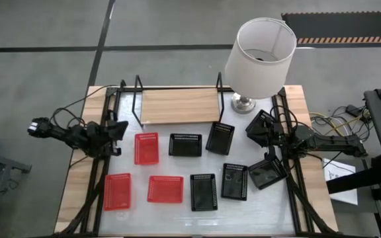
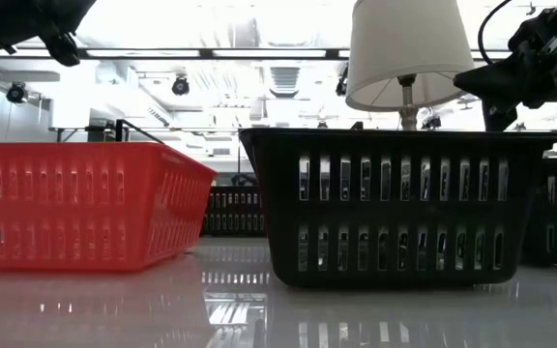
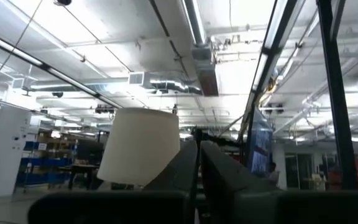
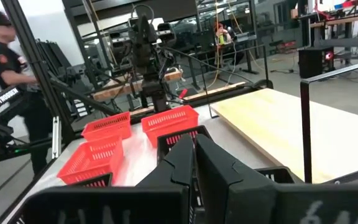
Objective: Stack baskets on shelf by color
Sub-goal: Put the black bin on the shelf
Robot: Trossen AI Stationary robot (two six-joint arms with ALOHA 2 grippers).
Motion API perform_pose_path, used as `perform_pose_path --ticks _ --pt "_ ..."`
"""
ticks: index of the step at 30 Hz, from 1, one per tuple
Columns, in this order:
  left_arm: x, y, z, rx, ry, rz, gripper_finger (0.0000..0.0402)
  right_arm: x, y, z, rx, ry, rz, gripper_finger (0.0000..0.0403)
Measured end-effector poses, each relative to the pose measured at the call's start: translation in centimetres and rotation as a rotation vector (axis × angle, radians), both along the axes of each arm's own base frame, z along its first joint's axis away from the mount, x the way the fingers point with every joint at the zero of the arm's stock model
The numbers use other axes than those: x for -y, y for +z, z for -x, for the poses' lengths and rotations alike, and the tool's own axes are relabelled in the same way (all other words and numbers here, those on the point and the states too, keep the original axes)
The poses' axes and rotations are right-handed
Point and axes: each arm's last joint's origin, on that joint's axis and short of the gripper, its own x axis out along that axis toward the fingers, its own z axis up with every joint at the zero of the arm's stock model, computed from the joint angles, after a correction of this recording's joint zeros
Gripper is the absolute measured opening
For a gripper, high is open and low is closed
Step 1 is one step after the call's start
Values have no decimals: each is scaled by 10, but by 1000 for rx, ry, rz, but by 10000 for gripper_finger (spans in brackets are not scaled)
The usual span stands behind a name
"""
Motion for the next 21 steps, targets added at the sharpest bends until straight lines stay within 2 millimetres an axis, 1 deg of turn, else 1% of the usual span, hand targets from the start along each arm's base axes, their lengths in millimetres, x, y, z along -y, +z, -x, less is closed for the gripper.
perform_pose_path --ticks 3,8,12,17,21 --pt "0 1 1 16 -8 20 4 0 0 0 0 0 3 11" --pt "0 5 -2 24 -59 99 4 0 4 0 32 -6 73 11" --pt "1 11 -9 -2 -32 171 4 0 15 2 142 -20 150 11" --pt "3 19 -25 -59 30 261 4 0 33 7 322 -57 273 11" --pt "6 34 -38 -72 31 293 4 0 39 9 385 -84 343 11"
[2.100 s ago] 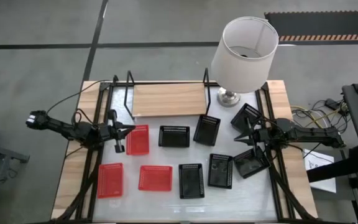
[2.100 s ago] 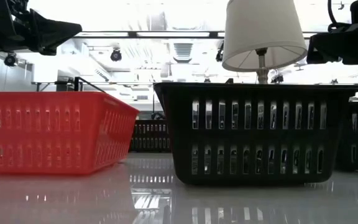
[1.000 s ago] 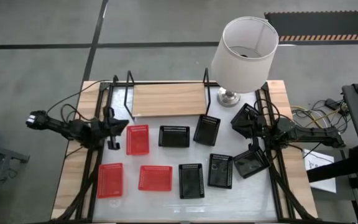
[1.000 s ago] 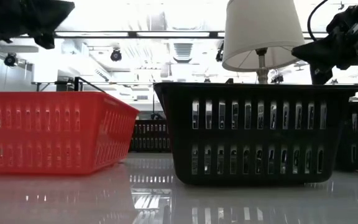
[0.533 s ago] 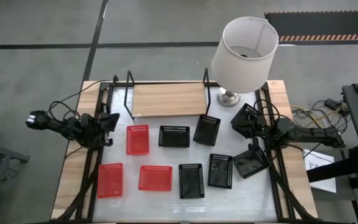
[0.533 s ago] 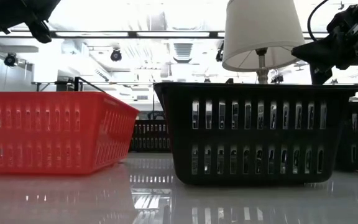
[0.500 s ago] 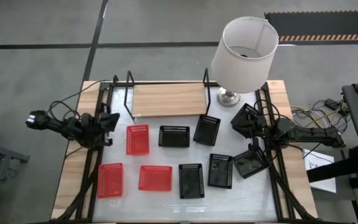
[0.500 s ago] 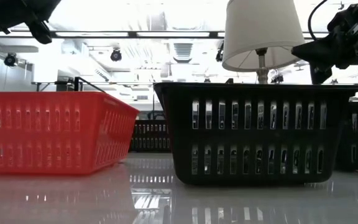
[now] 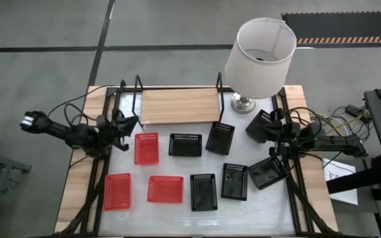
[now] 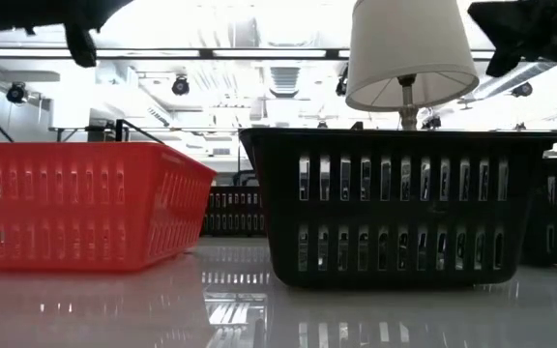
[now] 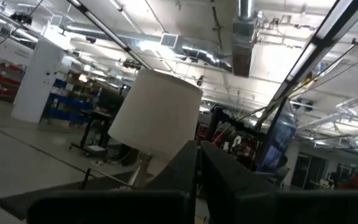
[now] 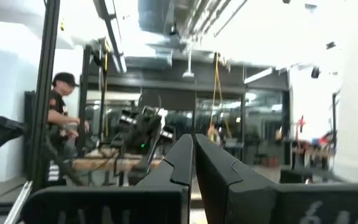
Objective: Stack baskets on shelf by color
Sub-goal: Put the black bin on the shelf
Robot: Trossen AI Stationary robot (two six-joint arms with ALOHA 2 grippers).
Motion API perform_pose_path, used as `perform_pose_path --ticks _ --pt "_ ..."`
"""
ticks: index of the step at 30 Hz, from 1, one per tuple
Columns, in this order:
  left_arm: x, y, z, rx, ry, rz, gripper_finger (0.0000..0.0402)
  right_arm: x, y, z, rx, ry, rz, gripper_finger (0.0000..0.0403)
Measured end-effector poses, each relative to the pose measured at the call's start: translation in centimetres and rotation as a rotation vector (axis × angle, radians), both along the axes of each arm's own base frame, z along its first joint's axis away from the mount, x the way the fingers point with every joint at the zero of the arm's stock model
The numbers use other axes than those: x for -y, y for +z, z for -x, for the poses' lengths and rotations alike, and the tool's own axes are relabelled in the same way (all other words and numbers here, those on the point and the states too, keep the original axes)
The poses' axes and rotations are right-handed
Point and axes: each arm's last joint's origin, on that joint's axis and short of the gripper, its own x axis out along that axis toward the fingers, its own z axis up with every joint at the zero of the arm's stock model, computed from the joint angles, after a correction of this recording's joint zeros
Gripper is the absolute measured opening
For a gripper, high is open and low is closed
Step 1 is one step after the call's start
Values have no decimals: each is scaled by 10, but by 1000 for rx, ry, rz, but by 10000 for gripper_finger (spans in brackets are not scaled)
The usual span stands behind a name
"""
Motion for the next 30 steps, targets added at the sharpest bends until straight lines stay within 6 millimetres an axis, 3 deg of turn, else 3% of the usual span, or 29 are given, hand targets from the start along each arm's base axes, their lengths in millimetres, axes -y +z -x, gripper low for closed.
perform_pose_path --ticks 7,11,20,30 --pt "11 22 -45 -100 38 74 4 0 6 2 16 4 -8 11" --pt "22 24 -79 -207 30 111 4 0 6 1 -2 10 -18 11" --pt "42 39 -148 -376 -1 257 4 0 13 2 -165 11 -28 11" --pt "59 54 -206 -583 -5 448 4 0 21 9 -333 22 -76 11"
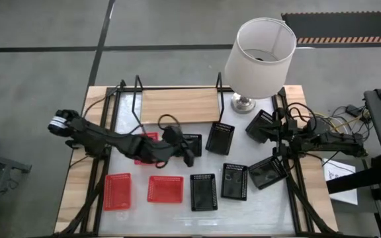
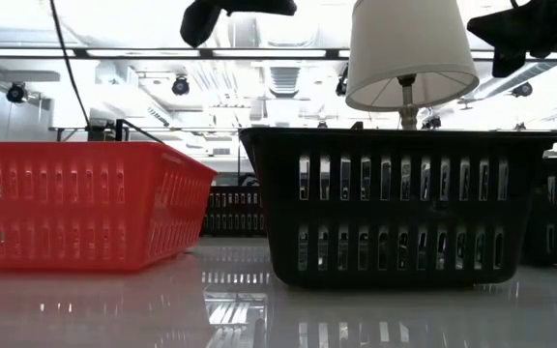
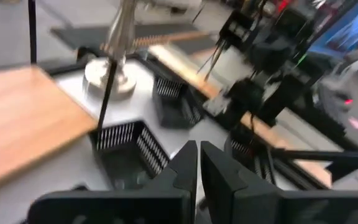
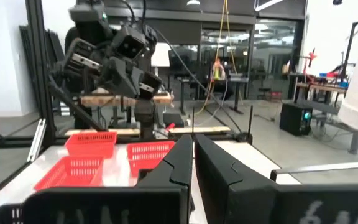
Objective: Stack baskets on shelf by color
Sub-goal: Put the black bin on the shelf
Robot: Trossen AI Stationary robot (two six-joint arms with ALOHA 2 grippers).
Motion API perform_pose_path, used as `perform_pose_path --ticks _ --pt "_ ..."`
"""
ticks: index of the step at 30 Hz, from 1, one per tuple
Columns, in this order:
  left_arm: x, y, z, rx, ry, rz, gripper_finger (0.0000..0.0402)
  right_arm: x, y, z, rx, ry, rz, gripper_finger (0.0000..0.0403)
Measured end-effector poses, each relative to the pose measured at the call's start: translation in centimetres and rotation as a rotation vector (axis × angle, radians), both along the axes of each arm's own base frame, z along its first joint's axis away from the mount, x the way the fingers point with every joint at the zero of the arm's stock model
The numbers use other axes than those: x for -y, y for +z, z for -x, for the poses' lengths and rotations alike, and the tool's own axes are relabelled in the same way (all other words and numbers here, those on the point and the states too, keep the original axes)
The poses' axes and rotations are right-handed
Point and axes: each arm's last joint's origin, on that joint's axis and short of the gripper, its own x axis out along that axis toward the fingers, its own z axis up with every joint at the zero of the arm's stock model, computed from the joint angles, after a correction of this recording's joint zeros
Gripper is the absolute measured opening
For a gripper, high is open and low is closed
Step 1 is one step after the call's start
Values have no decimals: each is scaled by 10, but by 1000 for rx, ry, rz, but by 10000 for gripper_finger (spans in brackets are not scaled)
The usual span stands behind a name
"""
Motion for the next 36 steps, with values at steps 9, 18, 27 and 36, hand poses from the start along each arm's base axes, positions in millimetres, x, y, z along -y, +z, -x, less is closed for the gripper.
perform_pose_path --ticks 9,18,27,36 --pt "-7 -15 -38 -286 53 320 4 0 0 0 -11 -2 19 11" --pt "-30 -53 -80 -532 99 439 1 0 -1 0 -16 -2 19 11" --pt "-53 -80 -95 -617 147 451 0 0 -2 0 -32 -3 19 11" --pt "-63 -81 -95 -606 165 455 29 0 -2 0 -32 -3 21 11"
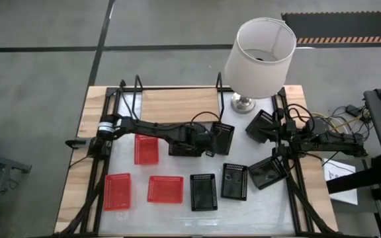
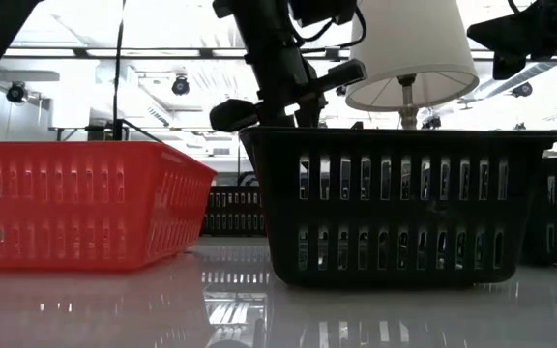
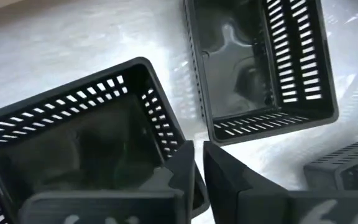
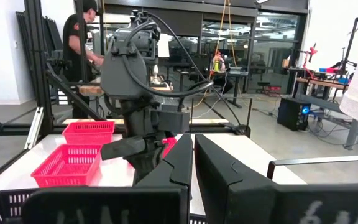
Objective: Stack baskets on shelf by color
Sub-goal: Put the black bin on the shelf
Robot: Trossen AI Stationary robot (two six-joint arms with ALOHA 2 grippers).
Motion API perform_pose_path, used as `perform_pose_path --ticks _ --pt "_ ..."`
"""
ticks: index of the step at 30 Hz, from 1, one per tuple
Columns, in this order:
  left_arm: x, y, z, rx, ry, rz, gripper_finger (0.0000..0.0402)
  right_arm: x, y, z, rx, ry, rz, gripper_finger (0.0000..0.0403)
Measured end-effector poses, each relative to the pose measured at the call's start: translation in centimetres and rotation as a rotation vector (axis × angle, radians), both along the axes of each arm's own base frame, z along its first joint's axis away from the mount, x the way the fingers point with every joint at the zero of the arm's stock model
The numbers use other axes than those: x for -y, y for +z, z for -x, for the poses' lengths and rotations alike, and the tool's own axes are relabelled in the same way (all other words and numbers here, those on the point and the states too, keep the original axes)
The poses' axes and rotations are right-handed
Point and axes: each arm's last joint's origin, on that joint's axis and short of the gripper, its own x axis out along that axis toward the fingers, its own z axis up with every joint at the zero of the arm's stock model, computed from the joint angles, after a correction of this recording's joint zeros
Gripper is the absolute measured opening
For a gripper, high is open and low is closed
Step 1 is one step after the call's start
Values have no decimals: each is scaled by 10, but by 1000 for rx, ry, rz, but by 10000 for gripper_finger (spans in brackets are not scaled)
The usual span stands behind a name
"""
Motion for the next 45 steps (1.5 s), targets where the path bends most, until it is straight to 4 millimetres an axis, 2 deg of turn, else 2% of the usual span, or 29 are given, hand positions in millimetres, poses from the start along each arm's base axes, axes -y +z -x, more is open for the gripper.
perform_pose_path --ticks 7,12,31,45 --pt "0 -5 0 13 6 3 104 0 0 0 0 -1 11 11" --pt "0 -8 0 10 1 1 135 0 0 0 0 -1 14 11" --pt "1 -9 1 1 -6 5 140 0 0 0 0 -2 15 11" --pt "4 -33 2 -14 -13 31 140 0 0 0 1 -2 14 11"
